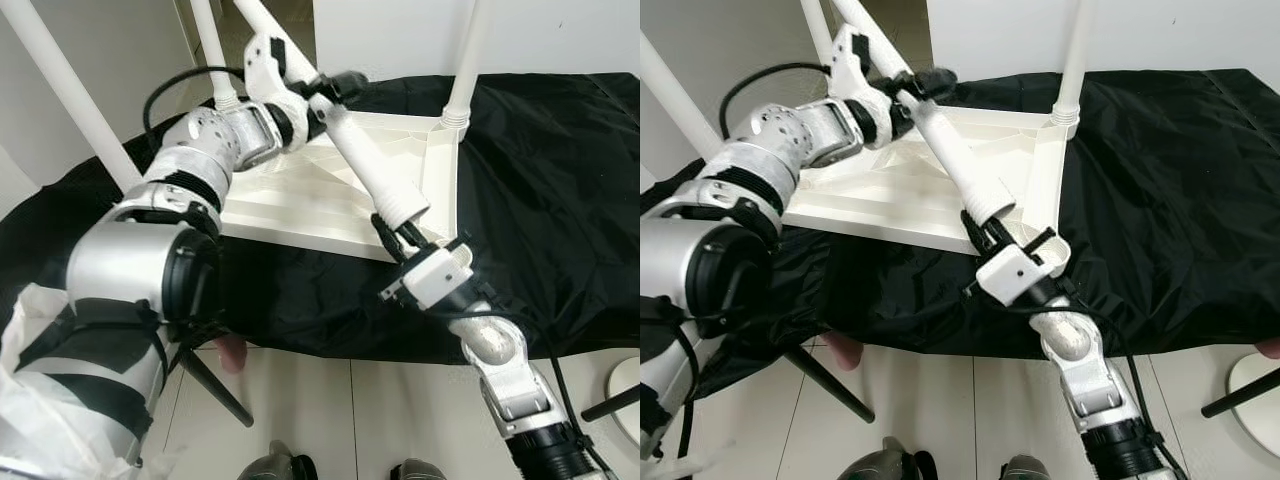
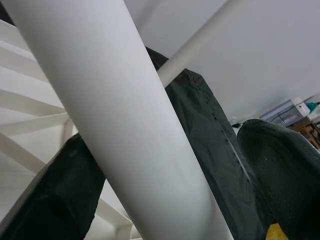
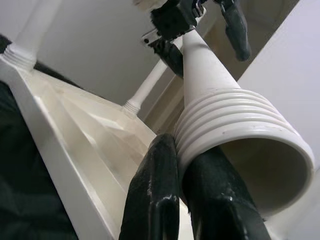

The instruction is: Building children table

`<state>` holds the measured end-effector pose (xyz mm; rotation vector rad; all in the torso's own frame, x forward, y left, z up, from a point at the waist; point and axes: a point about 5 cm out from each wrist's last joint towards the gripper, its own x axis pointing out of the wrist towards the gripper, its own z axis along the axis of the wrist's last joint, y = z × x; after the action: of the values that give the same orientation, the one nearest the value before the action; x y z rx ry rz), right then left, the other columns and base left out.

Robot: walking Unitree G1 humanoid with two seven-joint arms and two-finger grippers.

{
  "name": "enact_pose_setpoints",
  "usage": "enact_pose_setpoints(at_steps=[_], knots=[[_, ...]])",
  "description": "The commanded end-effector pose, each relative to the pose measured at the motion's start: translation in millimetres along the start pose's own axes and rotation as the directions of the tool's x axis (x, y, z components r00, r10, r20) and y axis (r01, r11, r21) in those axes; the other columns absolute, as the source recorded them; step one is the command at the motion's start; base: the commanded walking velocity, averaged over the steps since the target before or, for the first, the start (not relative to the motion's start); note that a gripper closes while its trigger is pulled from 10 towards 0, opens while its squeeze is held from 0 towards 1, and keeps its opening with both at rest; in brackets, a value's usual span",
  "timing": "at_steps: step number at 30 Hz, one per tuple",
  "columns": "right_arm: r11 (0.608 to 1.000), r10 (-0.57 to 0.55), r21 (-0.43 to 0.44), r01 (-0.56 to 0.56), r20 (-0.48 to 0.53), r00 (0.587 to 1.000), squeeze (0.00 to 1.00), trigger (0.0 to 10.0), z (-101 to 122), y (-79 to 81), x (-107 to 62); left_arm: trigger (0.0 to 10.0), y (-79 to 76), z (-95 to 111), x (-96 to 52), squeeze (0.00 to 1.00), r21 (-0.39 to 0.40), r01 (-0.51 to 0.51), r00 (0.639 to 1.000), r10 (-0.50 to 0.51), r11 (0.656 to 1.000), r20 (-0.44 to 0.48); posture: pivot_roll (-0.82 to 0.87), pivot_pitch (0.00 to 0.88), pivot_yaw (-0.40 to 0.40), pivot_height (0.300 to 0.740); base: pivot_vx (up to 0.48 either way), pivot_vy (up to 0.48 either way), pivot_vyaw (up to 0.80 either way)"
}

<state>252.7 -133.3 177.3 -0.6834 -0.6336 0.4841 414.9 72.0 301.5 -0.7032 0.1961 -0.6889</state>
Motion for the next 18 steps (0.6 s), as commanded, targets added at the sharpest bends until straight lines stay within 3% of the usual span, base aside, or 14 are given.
enact_pose_setpoints(at_steps=[1,2,6,8,16,17,18], knots=[[0.999,0.012,-0.033,-0.01,0.034,0.999,0.0,10.0,6,3.0,-2.1,7.8,-12.0,13,-3.4,0.0,0.049,0.169,0.985,-0.17,0.984,0.021,-0.11,0.0,0.16,0.74,0.0,0.0,0.0],[0.999,0.014,-0.042,-0.013,0.033,0.999,0.0,10.0,6,3.7,-4.0,0.0,-12.8,15,-3.7,0.0,0.049,0.168,0.985,-0.169,0.984,0.018,-0.11,0.001,0.161,0.74,0.0,0.0,0.0],[0.997,0.032,-0.075,-0.03,0.038,0.999,0.0,10.0,7,5.5,-6.1,0.0,-13.3,13,-3.2,0.0,0.056,0.164,0.986,-0.164,0.985,-0.001,-0.12,0.001,0.165,0.74,0.0,0.0,0.0],[0.994,0.038,-0.102,-0.034,0.04,0.998,0.0,10.0,5,5.0,-6.6,0.0,-15.8,3,0.1,0.0,0.067,0.198,0.979,-0.195,0.978,-0.056,-0.12,0.002,0.168,0.74,0.0,0.0,0.0],[0.996,-0.002,-0.089,0.008,0.07,0.998,0.0,10.0,6,5.5,-9.9,0.0,-14.9,-3,2.1,0.0,0.054,0.187,0.98,-0.182,0.981,-0.078,-0.11,0.006,0.168,0.74,0.0,0.0,0.0],[0.996,-0.02,-0.083,0.026,0.075,0.997,0.24,10.0,6,5.2,-10.7,0.0,-14.5,-2,1.9,0.0,0.052,0.183,0.981,-0.179,0.982,-0.078,-0.11,0.004,0.165,0.74,0.0,0.0,0.0],[0.996,-0.02,-0.083,0.026,0.075,0.997,0.24,10.0,6,5.2,-10.7,0.0,-14.5,-2,1.9,0.0,0.052,0.183,0.981,-0.179,0.982,-0.078,-0.11,0.004,0.165,0.74,0.0,0.0,0.0]])
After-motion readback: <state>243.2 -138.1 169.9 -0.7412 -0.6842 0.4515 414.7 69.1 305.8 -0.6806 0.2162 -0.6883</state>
